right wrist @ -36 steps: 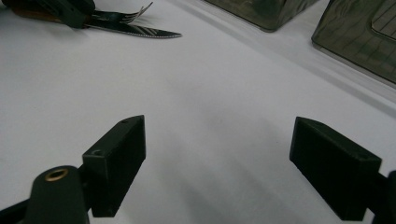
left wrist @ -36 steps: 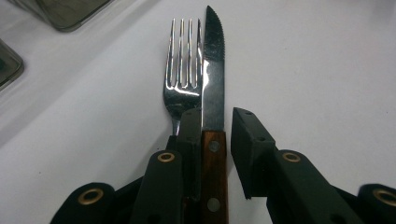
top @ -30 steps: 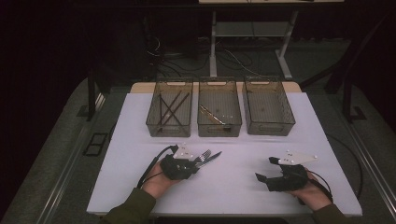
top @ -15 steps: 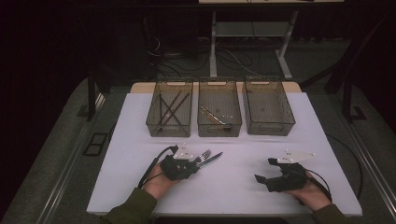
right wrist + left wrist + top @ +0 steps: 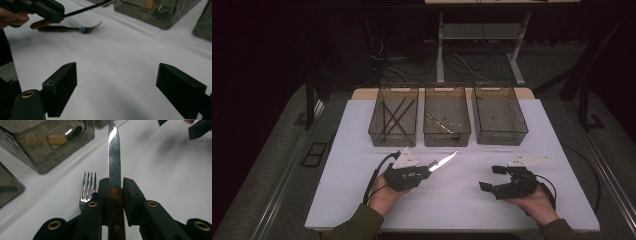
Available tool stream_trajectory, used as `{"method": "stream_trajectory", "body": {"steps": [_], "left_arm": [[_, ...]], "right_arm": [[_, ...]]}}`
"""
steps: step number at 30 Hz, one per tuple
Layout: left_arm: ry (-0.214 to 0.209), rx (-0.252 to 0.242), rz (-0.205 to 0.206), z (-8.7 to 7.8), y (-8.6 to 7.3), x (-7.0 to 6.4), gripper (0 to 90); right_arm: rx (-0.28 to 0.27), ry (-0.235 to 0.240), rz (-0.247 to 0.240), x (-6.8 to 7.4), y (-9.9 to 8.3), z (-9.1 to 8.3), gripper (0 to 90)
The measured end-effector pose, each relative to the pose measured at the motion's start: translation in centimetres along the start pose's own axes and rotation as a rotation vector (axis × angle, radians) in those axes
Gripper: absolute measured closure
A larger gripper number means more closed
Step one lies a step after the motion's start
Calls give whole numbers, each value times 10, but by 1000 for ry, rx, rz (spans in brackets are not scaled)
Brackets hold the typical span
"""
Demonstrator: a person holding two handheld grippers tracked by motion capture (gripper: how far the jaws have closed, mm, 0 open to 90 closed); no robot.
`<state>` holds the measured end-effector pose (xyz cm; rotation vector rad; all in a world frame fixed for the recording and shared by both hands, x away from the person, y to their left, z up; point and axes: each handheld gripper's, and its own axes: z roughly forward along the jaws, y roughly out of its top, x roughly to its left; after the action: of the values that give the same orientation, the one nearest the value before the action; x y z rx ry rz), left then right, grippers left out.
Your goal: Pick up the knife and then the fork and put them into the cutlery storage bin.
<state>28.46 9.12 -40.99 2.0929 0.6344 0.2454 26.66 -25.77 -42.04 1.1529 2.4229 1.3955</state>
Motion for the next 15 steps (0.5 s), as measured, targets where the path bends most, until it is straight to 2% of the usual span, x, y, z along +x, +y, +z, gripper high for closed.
{"method": "stream_trajectory", "body": {"steps": [3, 8, 15], "left_arm": [[-1, -22, 3, 1, 4, -4, 771], [0, -47, 18, 3, 8, -9, 770], [-6, -77, 32, 5, 13, -16, 770]], "right_arm": [[-33, 22, 0, 5, 8, 6, 235], [-78, 80, 42, 9, 20, 15, 312], [-85, 142, 37, 18, 32, 33, 347]]}}
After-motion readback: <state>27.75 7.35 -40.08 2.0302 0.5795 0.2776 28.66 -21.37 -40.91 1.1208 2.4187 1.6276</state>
